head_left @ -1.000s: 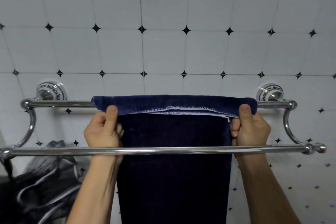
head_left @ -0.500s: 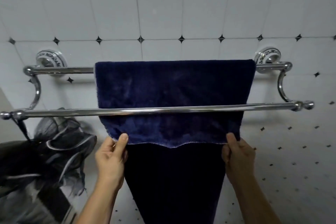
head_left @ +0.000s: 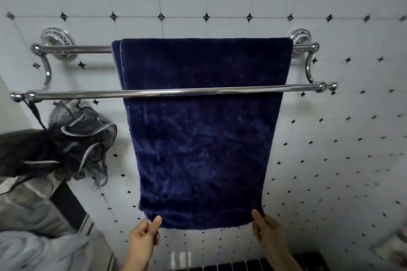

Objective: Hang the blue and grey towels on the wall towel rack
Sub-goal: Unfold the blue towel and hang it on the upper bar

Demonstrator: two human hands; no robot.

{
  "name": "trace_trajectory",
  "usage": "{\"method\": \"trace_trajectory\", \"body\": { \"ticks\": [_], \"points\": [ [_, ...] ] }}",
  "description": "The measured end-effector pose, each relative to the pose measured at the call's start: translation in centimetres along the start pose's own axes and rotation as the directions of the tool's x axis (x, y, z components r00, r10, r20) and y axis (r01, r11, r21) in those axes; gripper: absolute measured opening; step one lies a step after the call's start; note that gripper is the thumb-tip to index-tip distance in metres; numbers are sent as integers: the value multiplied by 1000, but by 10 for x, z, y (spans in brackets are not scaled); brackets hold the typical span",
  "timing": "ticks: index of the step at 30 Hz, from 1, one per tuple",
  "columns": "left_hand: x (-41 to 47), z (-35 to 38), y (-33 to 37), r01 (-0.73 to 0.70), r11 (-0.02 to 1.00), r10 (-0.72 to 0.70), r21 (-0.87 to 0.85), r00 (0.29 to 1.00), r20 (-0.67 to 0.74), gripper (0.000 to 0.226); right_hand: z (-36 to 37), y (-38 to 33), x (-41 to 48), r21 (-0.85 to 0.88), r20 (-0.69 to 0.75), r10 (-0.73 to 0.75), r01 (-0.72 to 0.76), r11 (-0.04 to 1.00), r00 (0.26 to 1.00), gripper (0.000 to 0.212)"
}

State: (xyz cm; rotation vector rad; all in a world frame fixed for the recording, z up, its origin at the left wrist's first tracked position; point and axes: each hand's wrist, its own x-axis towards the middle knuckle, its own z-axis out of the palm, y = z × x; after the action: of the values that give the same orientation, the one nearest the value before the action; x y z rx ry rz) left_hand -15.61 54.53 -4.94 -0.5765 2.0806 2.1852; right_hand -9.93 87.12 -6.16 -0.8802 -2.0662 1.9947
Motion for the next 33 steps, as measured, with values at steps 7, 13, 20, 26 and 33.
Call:
{"method": "trace_trajectory", "body": {
  "ticks": [7,13,20,26,33],
  "points": [
    [8,-10,63,-5,996,22,-94,984,177,15,-21,-79,14,-204,72,-95,108,973,993,39],
    [18,8,194,-358,926,377,-124,902,211,37,-16,-248,16,-58,90,-497,502,863,863,38],
    [12,25,288,-649,739,669,-179,739,83,27,-9,-316,20,64,7,-593,591,804,805,13],
    [11,33,290,-626,761,644,-170,760,82,8,-20,-314,18,143,47,-549,538,831,835,10],
    [15,22,269,-604,796,602,40,796,63,28,-30,-296,18,109,93,-518,508,854,851,9]
  ]
}}
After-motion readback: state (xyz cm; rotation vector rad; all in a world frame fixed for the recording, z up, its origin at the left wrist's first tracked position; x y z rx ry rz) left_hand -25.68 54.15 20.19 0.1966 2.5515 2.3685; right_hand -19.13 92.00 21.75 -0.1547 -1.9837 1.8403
